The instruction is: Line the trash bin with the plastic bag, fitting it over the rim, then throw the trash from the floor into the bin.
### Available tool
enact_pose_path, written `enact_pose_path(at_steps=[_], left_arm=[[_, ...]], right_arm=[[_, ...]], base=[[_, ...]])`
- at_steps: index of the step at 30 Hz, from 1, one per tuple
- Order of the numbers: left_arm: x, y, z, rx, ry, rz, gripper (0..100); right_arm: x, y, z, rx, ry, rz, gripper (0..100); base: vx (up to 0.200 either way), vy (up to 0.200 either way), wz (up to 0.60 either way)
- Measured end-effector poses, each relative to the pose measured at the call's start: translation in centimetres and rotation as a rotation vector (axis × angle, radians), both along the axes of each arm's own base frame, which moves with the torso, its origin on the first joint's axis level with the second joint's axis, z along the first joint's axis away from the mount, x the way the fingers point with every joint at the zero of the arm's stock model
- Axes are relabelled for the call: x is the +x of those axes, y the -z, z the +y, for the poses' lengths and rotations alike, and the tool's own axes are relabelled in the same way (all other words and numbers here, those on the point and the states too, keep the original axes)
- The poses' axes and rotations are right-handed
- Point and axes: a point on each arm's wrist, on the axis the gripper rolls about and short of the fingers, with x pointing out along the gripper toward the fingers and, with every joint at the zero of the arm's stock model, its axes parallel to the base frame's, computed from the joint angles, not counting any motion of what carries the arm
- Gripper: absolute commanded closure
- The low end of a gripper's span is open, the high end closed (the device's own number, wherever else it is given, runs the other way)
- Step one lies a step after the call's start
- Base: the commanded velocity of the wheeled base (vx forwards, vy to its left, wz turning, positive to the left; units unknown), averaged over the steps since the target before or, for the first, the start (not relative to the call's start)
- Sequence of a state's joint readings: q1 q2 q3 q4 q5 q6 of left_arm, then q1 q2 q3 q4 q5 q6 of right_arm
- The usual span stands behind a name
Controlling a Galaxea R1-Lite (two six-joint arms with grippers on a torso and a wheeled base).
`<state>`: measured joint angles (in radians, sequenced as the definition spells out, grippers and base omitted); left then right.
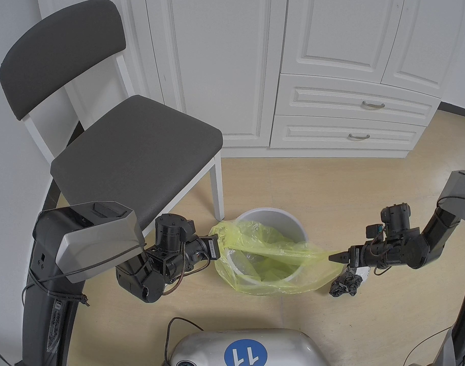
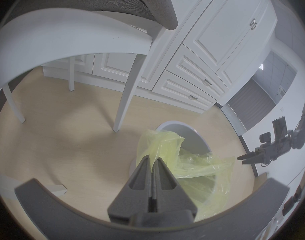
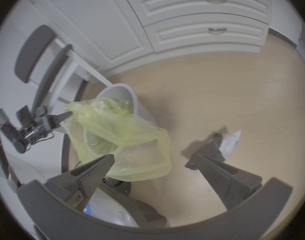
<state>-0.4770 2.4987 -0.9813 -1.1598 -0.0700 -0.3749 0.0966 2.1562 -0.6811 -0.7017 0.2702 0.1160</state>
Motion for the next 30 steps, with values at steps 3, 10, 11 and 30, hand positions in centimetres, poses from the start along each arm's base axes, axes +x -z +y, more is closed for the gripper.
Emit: enact_pose_path(at_steps=[3, 10, 11, 30], left_arm=[[0.0, -0.1, 0.0, 0.0, -0.001, -0.001, 100], [-0.1, -0.1, -0.1, 0.002, 0.002, 0.001, 100], [-0.1, -0.1, -0.1, 0.002, 0.003, 0.001, 100], [-1.1, -0.2, 0.3, 0.057, 0.042, 0.034, 0]], right_arm=[[0.8, -1.5, 1.5, -0.063, 0.069, 0.021, 0], [1.0, -4.0, 4.3, -0.095, 0.052, -0.046, 0], [0.9, -4.2, 4.6, -0.107, 0.045, -0.055, 0], [-0.4, -4.4, 6.5, -0.138, -0.024, -0.084, 0]], base=[[0.0, 0.0, 0.0], [0.0, 0.0, 0.0], [0.0, 0.0, 0.0], [0.0, 0.0, 0.0]])
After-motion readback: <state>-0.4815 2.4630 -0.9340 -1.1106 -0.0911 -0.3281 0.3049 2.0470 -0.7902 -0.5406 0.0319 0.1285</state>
